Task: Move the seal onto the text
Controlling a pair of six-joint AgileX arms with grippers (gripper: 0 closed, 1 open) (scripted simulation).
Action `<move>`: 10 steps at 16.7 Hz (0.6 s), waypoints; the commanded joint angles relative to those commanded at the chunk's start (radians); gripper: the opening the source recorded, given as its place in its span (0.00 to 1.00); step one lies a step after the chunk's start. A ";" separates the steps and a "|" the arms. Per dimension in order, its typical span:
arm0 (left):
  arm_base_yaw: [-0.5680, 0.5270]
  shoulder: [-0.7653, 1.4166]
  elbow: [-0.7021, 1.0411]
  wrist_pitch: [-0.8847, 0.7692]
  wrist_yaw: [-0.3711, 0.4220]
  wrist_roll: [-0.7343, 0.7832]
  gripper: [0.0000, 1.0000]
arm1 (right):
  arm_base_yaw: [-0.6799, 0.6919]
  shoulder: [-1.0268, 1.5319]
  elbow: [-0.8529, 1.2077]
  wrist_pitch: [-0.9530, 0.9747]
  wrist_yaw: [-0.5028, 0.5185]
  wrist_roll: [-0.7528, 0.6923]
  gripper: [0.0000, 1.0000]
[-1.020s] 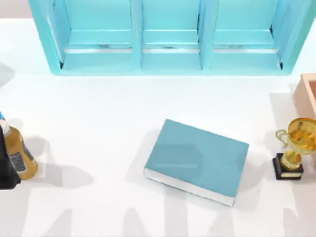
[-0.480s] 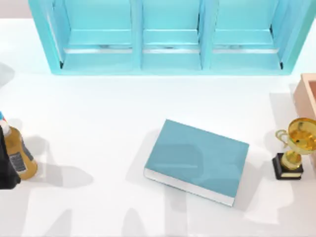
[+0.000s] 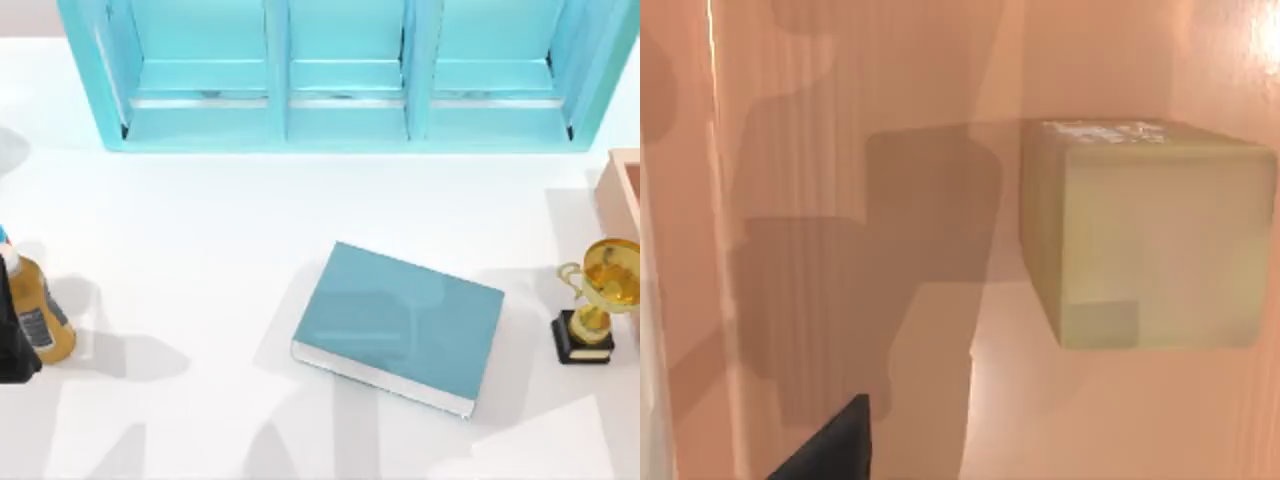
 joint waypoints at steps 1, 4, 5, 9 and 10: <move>0.000 0.000 0.000 0.000 0.000 0.000 1.00 | -0.009 0.056 0.050 -0.037 0.001 -0.009 1.00; 0.000 0.000 0.000 0.000 0.000 0.000 1.00 | -0.028 0.168 0.152 -0.113 0.002 -0.027 1.00; 0.000 0.000 0.000 0.000 0.000 0.000 1.00 | -0.031 0.185 0.170 -0.126 0.002 -0.030 1.00; 0.000 0.000 0.000 0.000 0.000 0.000 1.00 | -0.032 0.194 0.179 -0.132 0.002 -0.031 1.00; 0.000 0.000 0.000 0.000 0.000 0.000 1.00 | -0.027 0.191 0.176 -0.130 0.002 -0.030 1.00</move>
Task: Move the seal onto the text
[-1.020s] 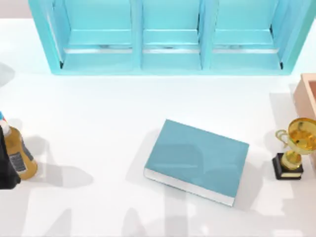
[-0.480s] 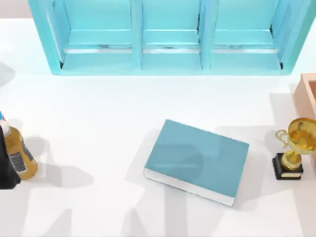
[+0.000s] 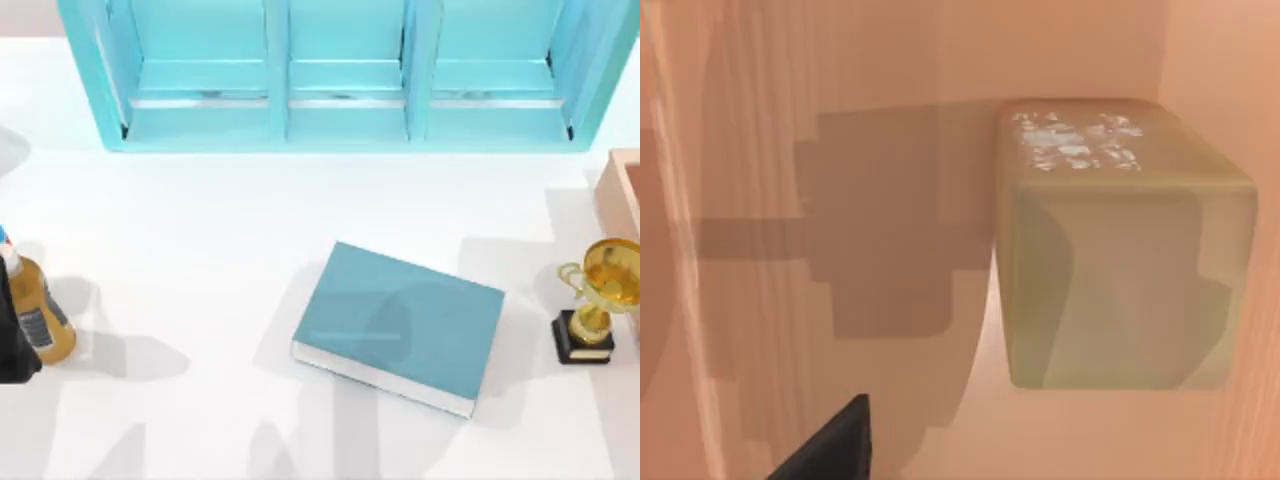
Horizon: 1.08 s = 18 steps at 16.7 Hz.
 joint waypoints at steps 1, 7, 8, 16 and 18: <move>0.000 0.000 0.000 0.000 0.000 0.000 1.00 | -0.001 0.001 -0.002 0.002 0.000 0.001 1.00; 0.000 0.000 0.000 0.000 0.000 0.000 1.00 | -0.002 0.045 -0.132 0.174 0.000 0.003 1.00; 0.000 0.000 0.000 0.000 0.000 0.000 1.00 | -0.002 0.056 -0.163 0.215 0.000 0.003 1.00; 0.000 0.000 0.000 0.000 0.000 0.000 1.00 | -0.002 0.097 -0.281 0.375 0.000 0.003 1.00; 0.000 0.000 0.000 0.000 0.000 0.000 1.00 | -0.002 0.097 -0.281 0.375 0.000 0.003 0.92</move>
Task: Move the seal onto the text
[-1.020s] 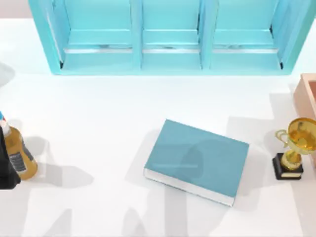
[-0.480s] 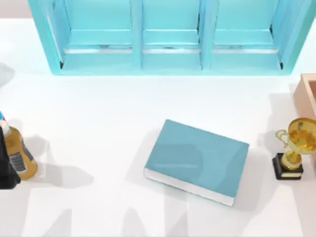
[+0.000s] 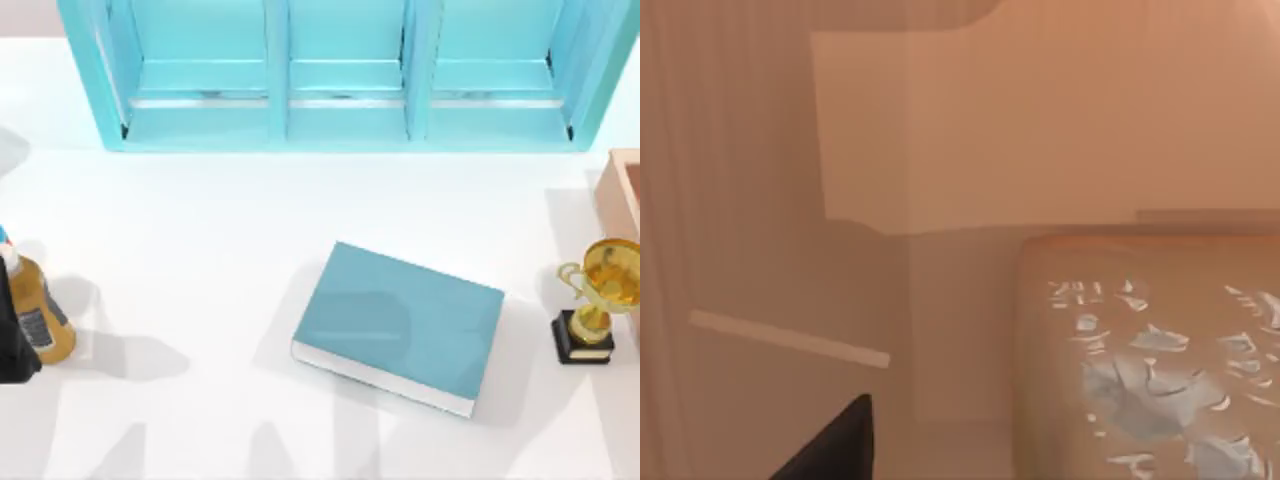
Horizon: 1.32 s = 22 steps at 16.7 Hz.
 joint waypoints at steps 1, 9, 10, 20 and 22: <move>0.000 0.000 0.000 0.000 0.000 0.000 1.00 | 0.000 0.000 0.000 0.000 0.000 0.000 0.85; 0.000 0.000 0.000 0.000 0.000 0.000 1.00 | 0.000 0.000 0.000 0.000 0.000 0.000 0.25; 0.000 0.000 0.000 0.000 0.000 0.000 1.00 | 0.000 0.000 0.000 0.000 0.000 0.000 0.17; 0.000 0.000 0.000 0.000 0.000 0.000 1.00 | 0.000 0.000 0.000 0.000 0.000 0.000 0.00; 0.000 0.000 0.000 0.000 0.000 0.000 1.00 | 0.001 -0.003 0.002 -0.002 0.001 0.003 0.00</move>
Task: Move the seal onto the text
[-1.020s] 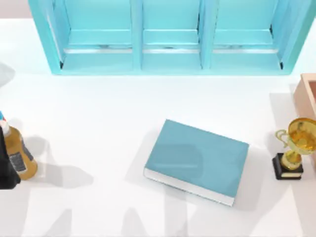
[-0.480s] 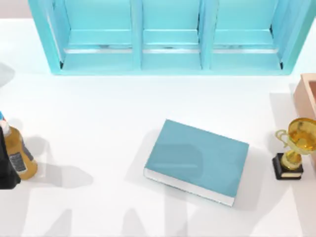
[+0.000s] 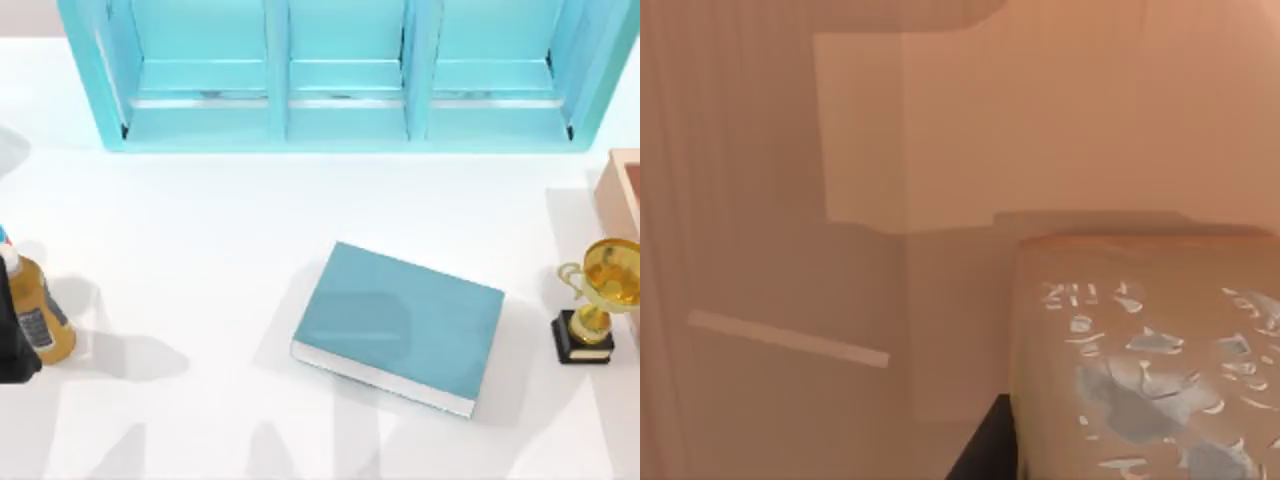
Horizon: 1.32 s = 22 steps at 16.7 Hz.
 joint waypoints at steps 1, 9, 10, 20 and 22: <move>0.000 0.000 0.000 0.000 0.000 0.000 1.00 | 0.005 -0.005 0.008 -0.009 0.001 0.009 0.00; 0.000 0.000 0.000 0.000 0.000 0.000 1.00 | 0.206 -0.091 0.244 -0.284 0.000 0.239 0.00; 0.000 0.000 0.000 0.000 0.000 0.000 1.00 | 0.244 -0.097 0.281 -0.332 0.000 0.274 0.00; 0.000 0.000 0.000 0.000 0.000 0.000 1.00 | 0.431 -0.110 0.458 -0.571 0.003 0.428 0.00; 0.000 0.000 0.000 0.000 0.000 0.000 1.00 | 0.429 -0.106 0.456 -0.566 0.001 0.431 0.00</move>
